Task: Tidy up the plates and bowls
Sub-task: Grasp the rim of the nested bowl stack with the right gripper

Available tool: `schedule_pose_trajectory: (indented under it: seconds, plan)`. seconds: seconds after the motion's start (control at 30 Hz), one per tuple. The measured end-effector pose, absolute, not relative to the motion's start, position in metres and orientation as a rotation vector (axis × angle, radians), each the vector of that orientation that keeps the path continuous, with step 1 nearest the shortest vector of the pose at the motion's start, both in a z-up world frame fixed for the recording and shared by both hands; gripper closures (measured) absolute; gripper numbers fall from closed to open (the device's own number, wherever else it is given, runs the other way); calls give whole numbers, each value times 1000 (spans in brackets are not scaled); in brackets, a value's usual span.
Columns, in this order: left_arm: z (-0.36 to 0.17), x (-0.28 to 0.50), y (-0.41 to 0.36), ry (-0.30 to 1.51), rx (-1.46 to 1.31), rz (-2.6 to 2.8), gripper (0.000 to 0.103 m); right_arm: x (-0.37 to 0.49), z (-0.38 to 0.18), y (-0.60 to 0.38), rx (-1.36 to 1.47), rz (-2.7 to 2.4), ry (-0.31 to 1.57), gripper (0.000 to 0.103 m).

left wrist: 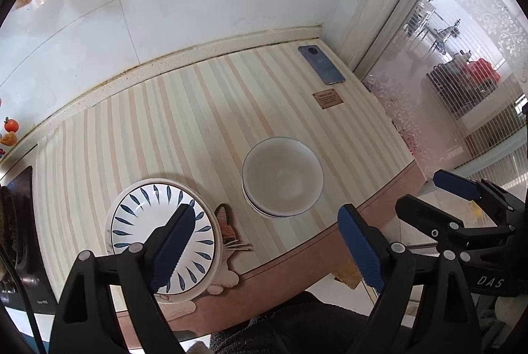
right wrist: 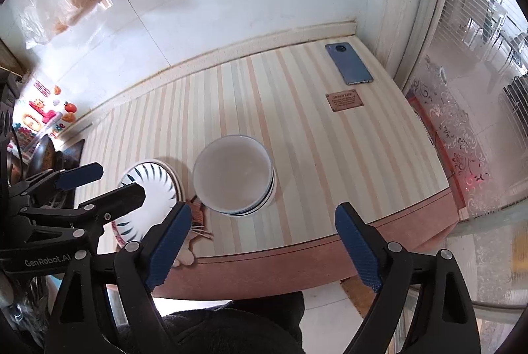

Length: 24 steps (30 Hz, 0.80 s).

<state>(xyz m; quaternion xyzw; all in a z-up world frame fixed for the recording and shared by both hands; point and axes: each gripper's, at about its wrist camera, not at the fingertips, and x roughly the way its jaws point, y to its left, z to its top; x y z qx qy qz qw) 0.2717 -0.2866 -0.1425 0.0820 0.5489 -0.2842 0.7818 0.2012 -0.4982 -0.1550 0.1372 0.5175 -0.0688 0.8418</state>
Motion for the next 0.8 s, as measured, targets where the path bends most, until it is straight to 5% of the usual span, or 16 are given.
schedule_pose_trajectory:
  seconds: [0.43,0.8]
  plan:
    - [-184,304,-294,1288,130,-586,15,201,-157,-525,374,-152,1075,11]
    - [-290,371,-322,1546,23,-566,15,255,-285,-567,683,10,1227,11]
